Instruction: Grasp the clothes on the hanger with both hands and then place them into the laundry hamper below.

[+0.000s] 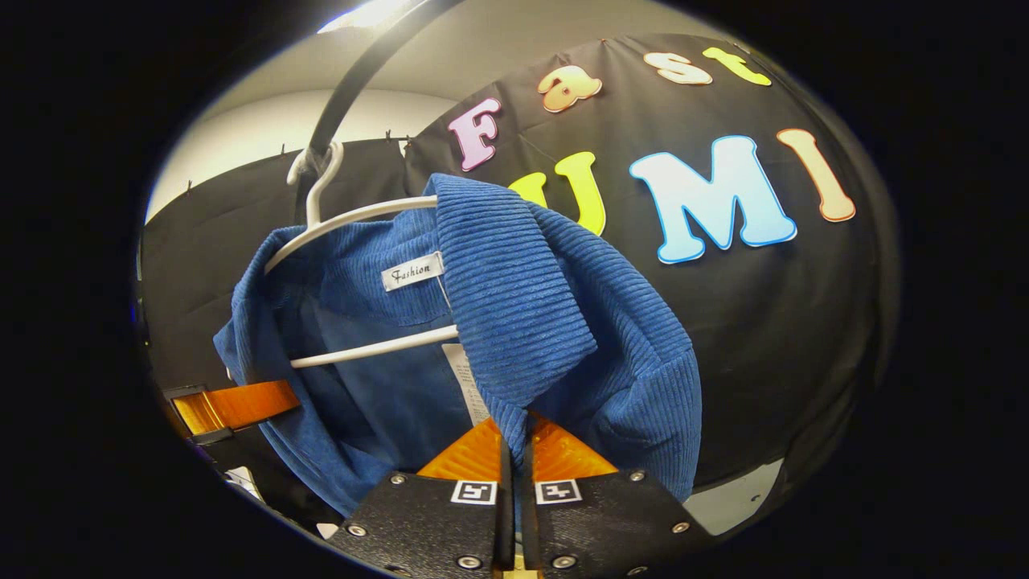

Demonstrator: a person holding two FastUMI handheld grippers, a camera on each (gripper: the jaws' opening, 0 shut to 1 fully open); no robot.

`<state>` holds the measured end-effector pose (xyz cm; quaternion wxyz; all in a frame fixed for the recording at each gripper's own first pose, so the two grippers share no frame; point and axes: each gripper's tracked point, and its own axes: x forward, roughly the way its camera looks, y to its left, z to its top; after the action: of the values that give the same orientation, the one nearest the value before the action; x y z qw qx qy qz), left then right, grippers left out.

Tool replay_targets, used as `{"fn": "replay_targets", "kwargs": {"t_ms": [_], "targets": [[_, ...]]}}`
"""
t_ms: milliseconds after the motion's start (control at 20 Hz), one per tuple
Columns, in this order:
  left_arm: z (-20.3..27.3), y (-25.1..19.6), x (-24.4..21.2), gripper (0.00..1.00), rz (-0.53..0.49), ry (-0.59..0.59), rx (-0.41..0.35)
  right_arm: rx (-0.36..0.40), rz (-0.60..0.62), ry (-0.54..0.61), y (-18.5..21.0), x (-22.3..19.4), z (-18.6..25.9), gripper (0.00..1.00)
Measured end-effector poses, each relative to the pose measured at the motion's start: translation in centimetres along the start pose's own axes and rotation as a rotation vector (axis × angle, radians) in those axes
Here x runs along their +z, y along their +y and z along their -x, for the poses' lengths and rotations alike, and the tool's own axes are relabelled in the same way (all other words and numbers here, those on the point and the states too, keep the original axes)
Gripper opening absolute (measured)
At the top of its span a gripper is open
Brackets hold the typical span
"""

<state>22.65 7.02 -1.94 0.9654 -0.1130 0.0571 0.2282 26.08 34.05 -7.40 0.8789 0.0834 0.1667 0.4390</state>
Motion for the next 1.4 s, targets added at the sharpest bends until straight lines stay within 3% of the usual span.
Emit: {"fn": "replay_targets", "kwargs": {"t_ms": [50, 150, 500, 550, 800, 900, 950, 1050, 1400], "targets": [[0.1, 0.1, -0.2, 0.17, -0.014, 0.005, -0.019, 0.007, 0.005, -0.004, 0.1, 0.0, 0.2, 0.01], [0.3, 0.3, 0.2, 0.17, -0.033, -0.008, -0.044, 0.006, 0.006, -0.012, -0.1, 0.2, 0.3, 0.00], [1.6, 0.2, 0.3, 0.07, -0.009, -0.026, -0.090, -0.011, 0.008, -0.028, -0.2, 0.3, 1.0, 0.00], [1.9, 0.2, 0.4, 0.00, -0.010, -0.029, -0.096, -0.014, 0.011, -0.032, -0.3, 0.4, 1.1, 0.00], [3.6, 0.3, 2.4, 0.01, 0.016, -0.081, -0.119, -0.054, -0.008, -0.066, -1.6, 1.0, 2.2, 0.00], [4.3, 0.9, 3.4, 0.07, 0.005, -0.106, -0.114, -0.076, -0.016, -0.085, -2.4, 1.7, 2.6, 0.00], [4.6, 1.2, 3.9, 0.01, 0.003, -0.118, -0.108, -0.089, -0.019, -0.097, -2.9, 2.0, 2.9, 0.00], [5.3, 1.9, 5.2, 0.04, 0.006, -0.144, -0.099, -0.120, -0.013, -0.126, -3.9, 2.9, 3.3, 0.00], [5.4, 5.4, 9.4, 0.01, -0.001, -0.221, -0.044, -0.201, -0.028, -0.213, -6.7, 5.9, 3.5, 0.00]]}}
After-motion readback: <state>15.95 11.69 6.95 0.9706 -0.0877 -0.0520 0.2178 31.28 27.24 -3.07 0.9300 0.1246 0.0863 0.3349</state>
